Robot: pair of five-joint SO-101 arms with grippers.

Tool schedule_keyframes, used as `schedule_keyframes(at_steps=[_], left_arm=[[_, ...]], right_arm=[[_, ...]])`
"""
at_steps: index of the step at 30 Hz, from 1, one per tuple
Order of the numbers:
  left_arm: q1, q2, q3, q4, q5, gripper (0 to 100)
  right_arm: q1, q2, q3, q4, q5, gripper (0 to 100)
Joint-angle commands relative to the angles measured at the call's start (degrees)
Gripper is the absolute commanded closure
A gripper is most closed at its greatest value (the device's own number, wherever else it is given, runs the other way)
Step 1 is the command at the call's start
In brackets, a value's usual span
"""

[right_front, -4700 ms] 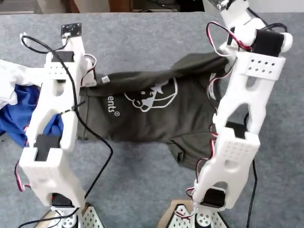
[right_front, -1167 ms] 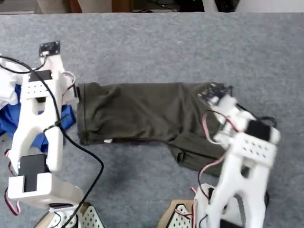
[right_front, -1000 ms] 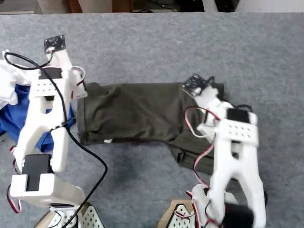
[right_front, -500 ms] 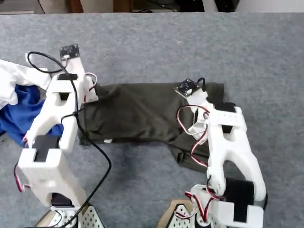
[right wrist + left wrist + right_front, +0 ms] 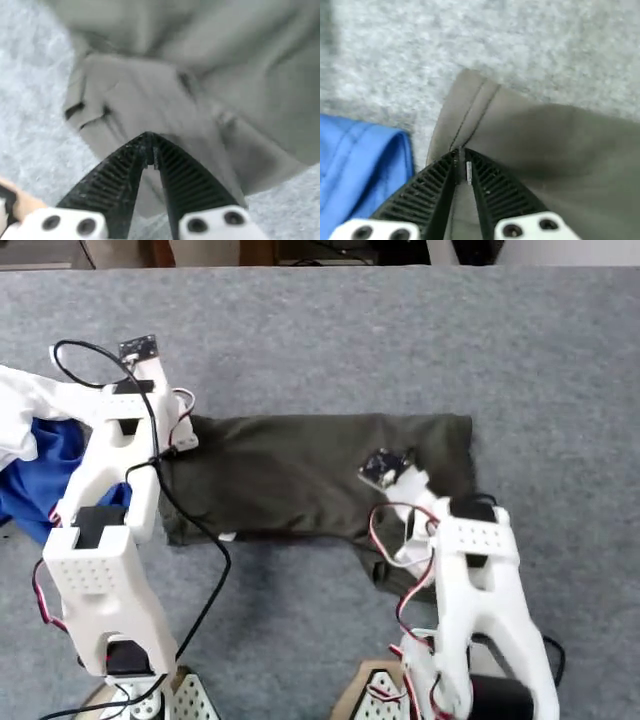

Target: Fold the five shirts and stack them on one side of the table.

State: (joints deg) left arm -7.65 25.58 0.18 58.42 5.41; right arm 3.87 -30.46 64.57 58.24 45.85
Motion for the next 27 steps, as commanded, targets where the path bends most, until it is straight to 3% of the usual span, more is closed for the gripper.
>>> schedule_keyframes(at_steps=[1,8,18,27], left_arm=[[-1.8,-0.3,-2.5,0.1,0.0,98],[-1.1,0.0,-5.8,0.4,0.3,98],[0.8,-0.4,-6.1,2.6,0.3,98],[0.8,-0.4,-6.0,2.8,0.2,98]], right_arm=[[-0.2,-6.3,0.7,3.9,2.4,99.4],[-1.6,-9.3,-9.8,4.7,1.8,99.3],[-2.3,17.7,-22.2,-0.9,-0.1,99.4],[-3.1,16.0,-15.6,-0.7,0.4,99.4]])
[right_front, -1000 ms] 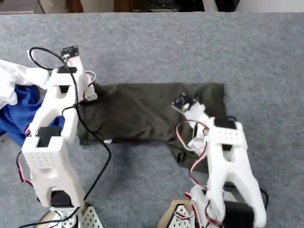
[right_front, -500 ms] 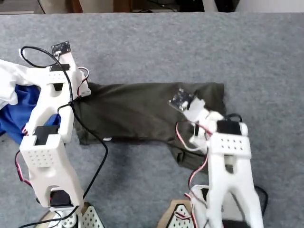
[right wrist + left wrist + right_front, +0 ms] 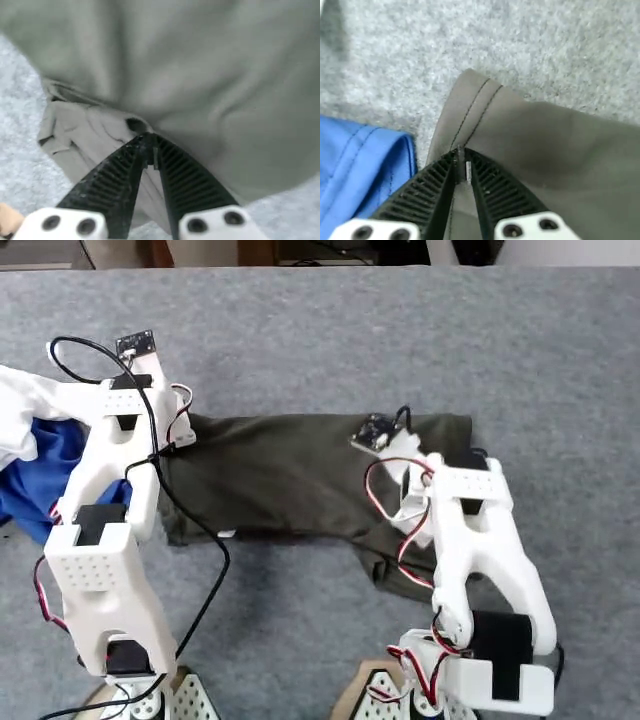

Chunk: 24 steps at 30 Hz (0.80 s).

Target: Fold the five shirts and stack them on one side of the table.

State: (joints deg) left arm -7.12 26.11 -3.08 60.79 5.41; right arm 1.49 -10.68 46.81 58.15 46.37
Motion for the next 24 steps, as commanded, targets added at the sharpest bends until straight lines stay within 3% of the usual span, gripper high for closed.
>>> schedule_keyframes(at_steps=[1,11,17,24], left_arm=[[0.2,-0.9,-2.7,0.4,0.1,98],[0.0,-0.8,-2.7,0.1,-0.1,98],[0.0,-0.7,-2.7,0.1,-0.1,98],[0.0,-0.7,-2.7,0.1,-0.1,98]], right_arm=[[-0.7,-5.7,4.0,-0.8,-0.2,99.4],[-0.4,-24.3,21.8,3.8,6.9,99.4],[-0.7,-38.9,17.1,14.0,8.4,99.4],[-0.4,-36.0,9.7,10.7,7.9,99.4]])
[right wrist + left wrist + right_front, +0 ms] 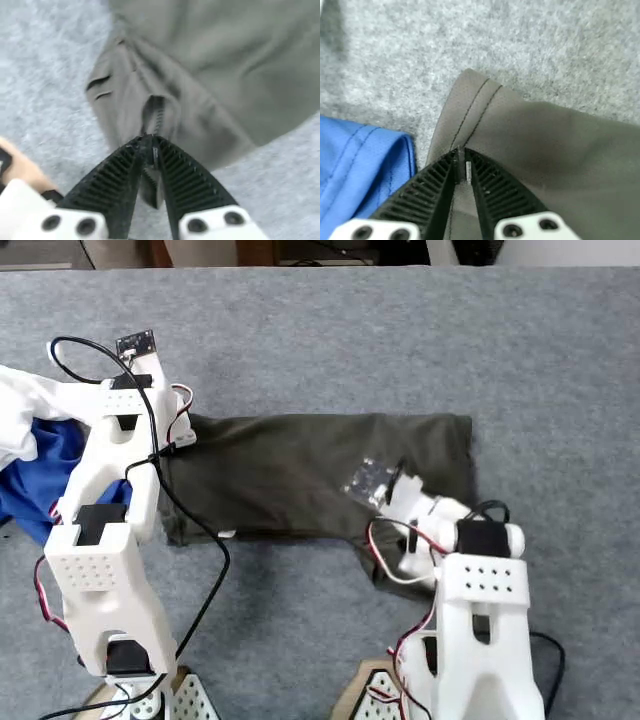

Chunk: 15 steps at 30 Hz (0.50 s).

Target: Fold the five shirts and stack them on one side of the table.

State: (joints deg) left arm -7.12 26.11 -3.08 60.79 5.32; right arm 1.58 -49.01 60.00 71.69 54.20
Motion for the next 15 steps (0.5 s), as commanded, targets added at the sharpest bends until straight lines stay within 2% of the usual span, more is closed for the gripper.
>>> schedule_keyframes(at_steps=[1,7,10,15], left_arm=[[0.0,-0.6,-2.7,0.1,0.0,98],[0.1,-0.5,-2.7,0.3,0.0,98],[0.1,-0.5,-2.7,0.4,0.0,98],[0.0,-0.5,-2.7,0.3,0.0,98]], right_arm=[[-0.5,4.5,-3.7,-4.7,-0.8,99.4],[-0.5,19.7,-4.0,-14.9,-3.9,99.4],[-0.8,24.3,-3.6,-15.2,-4.1,99.4],[-0.9,23.3,0.1,-14.8,-4.0,99.4]])
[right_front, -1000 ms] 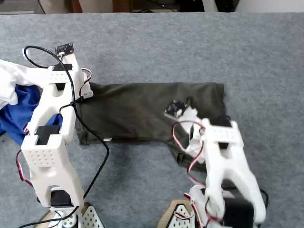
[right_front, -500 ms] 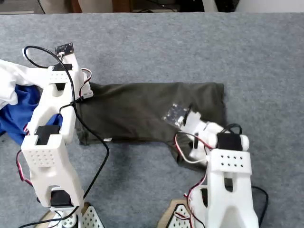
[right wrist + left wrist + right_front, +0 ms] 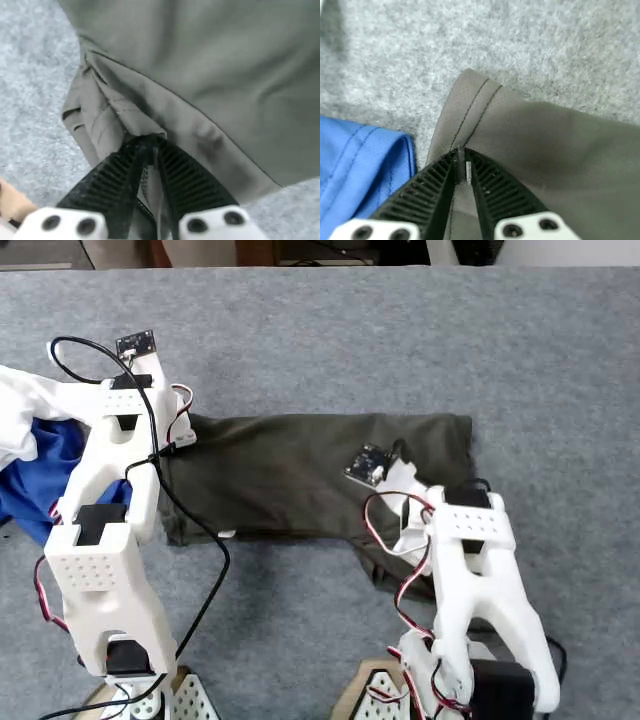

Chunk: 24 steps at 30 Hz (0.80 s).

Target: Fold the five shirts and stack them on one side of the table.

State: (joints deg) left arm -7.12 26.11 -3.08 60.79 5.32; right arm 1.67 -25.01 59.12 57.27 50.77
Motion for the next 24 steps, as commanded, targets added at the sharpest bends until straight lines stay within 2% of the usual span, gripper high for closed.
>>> schedule_keyframes(at_steps=[1,6,9,15,19,24], left_arm=[[0.0,-0.5,-2.7,0.2,0.0,98],[0.1,-0.4,-2.7,0.0,0.0,98],[0.1,-0.4,-2.7,-0.7,-0.1,98],[0.3,-0.4,-2.8,-1.3,-0.1,98],[0.2,-0.4,-2.8,-1.2,-0.1,98],[0.0,-0.5,-2.8,-0.8,-0.1,98]], right_arm=[[-1.4,-1.6,1.9,0.4,-0.2,99.4],[-4.5,-10.5,8.3,3.6,0.5,99.4],[-3.8,-16.1,11.0,4.1,0.4,99.4],[-3.3,-22.5,5.1,9.3,0.1,99.4],[-3.5,-20.0,-3.9,8.9,-3.9,99.4],[-3.4,-7.3,-7.3,5.3,-4.2,99.4]])
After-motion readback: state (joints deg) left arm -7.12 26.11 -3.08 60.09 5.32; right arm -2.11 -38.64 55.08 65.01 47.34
